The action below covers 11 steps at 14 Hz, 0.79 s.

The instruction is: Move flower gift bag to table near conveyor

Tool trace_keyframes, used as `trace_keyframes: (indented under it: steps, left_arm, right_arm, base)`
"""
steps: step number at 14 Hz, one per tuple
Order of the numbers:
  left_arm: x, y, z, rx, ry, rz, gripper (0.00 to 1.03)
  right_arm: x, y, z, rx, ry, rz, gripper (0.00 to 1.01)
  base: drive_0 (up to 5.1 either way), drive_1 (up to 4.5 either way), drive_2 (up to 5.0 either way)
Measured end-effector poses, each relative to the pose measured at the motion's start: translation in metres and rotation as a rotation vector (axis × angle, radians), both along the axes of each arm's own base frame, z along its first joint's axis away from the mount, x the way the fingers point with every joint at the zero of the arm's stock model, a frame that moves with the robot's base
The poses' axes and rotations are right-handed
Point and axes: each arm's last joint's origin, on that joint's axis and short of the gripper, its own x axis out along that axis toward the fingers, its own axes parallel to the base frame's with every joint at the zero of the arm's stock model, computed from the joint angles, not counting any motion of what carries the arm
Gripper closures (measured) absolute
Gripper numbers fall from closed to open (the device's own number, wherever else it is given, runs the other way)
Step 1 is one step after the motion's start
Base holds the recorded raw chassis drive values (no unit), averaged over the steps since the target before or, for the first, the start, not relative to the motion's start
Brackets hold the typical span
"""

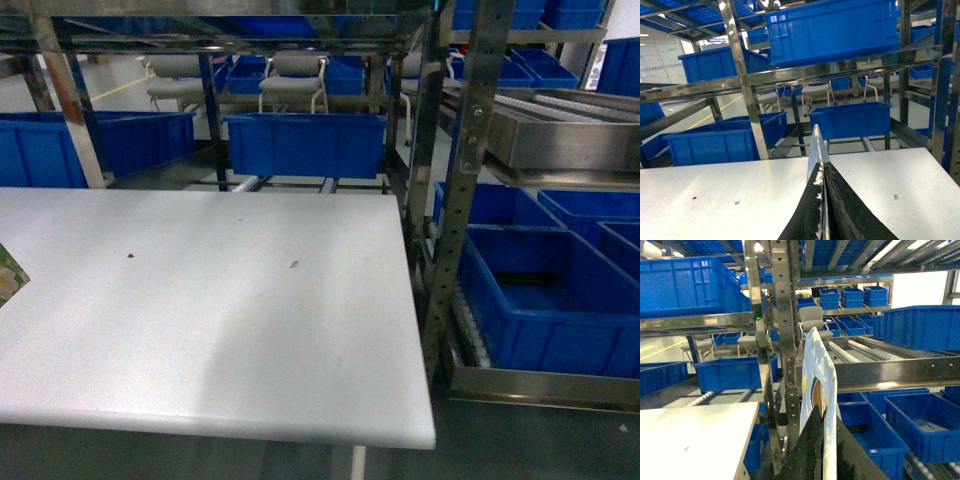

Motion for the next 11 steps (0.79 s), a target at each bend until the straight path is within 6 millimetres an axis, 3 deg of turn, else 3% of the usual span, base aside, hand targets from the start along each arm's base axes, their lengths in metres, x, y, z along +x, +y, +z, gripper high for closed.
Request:
trace_keyframes:
  steps: [11]
  left_arm:
    - [0.0000, 0.0000, 0.0000, 0.000, 0.000, 0.000, 1.01]
  right_arm:
    - [-0.0001, 0.0000, 0.0003, 0.000, -0.003, 0.000, 0.99]
  base:
    - [-4.9, 2.52, 2.5]
